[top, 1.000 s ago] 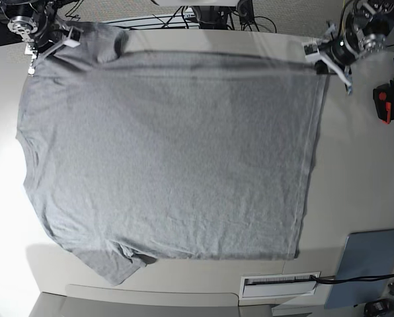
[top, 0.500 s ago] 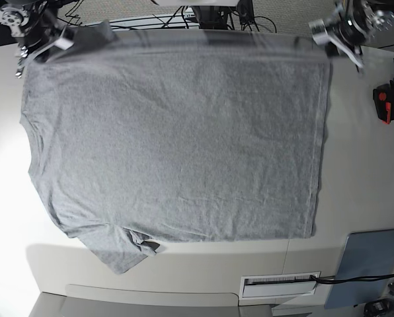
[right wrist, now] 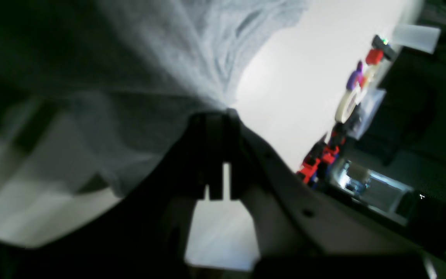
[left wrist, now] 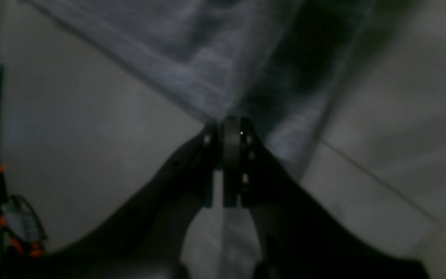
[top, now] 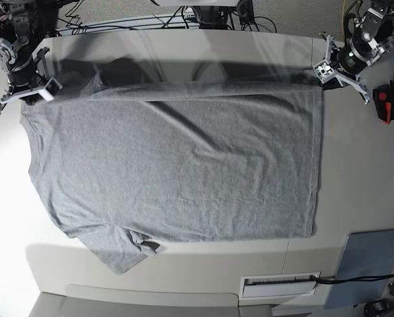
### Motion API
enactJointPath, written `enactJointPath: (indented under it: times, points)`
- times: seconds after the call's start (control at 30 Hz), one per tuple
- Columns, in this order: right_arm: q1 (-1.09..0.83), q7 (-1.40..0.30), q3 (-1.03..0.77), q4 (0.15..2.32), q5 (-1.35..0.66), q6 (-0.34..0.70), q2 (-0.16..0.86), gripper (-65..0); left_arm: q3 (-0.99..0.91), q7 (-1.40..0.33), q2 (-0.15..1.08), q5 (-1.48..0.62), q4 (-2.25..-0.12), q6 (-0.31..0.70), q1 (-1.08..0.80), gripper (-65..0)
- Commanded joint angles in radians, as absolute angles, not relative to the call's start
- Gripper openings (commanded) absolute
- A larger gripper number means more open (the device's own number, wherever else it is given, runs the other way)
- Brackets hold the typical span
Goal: Fold the T-shirt properly
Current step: 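Lift the shoulder edge and fold it over the shirt body with both grippers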
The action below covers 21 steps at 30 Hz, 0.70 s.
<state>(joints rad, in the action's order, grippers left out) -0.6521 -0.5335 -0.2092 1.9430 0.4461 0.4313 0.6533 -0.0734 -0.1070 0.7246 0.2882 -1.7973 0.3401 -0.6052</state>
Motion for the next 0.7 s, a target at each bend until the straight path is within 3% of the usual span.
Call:
enactJointPath:
  times: [0.0,0.3,0.67]
  points:
    - [-0.633,-0.532,-0.222,1.943,0.462,0.406,0.673,-65.0,-0.085,-0.104,0.735,0.287,-1.801,0.315,-0.577,-65.0]
    - [-0.492,-0.496,-0.211,1.901,0.375,0.431,0.677,-65.0,-0.046,-0.112,0.717,0.201,-1.756,0.367,-0.416,-65.0]
    - [-0.266,-0.526,0.014,1.756,0.435,0.429,0.679,-65.0,0.063,-0.164,0.712,0.203,-1.610,0.315,-0.261,-65.0]
